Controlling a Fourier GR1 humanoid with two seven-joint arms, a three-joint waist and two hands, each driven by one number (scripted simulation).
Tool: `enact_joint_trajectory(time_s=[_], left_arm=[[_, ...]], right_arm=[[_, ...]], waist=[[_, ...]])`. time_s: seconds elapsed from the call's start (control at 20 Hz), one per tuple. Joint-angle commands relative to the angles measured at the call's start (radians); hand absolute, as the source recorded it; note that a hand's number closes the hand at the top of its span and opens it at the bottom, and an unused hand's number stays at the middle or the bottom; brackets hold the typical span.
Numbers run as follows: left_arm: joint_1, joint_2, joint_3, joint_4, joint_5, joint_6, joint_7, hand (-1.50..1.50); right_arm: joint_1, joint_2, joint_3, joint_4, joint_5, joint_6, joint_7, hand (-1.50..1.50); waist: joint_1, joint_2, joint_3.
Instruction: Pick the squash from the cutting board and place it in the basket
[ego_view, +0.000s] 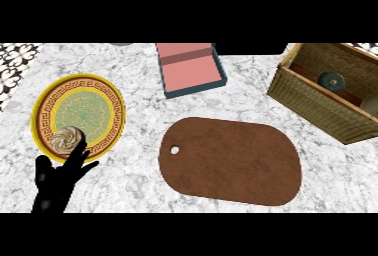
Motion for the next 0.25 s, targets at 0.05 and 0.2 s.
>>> enact_joint_trajectory(time_s=[0.05, 0.2], left_arm=[[0.04, -0.046, -0.039, 0.017, -0.026, 0.023, 0.031, 0.0], [0.017, -0.029, -0.026, 0.03, -0.023, 0.009, 0.034, 0.0]], right_arm=[[0.105, 0.021, -0.015, -0.246, 0.01, 0.037, 0.119, -1.5], [0.194, -0.016, -0.078, -0.37, -0.059, 0.129, 0.119, -1.5]], waist=[[-0.012, 0.005, -0.01], [-0.016, 0.006, -0.01]])
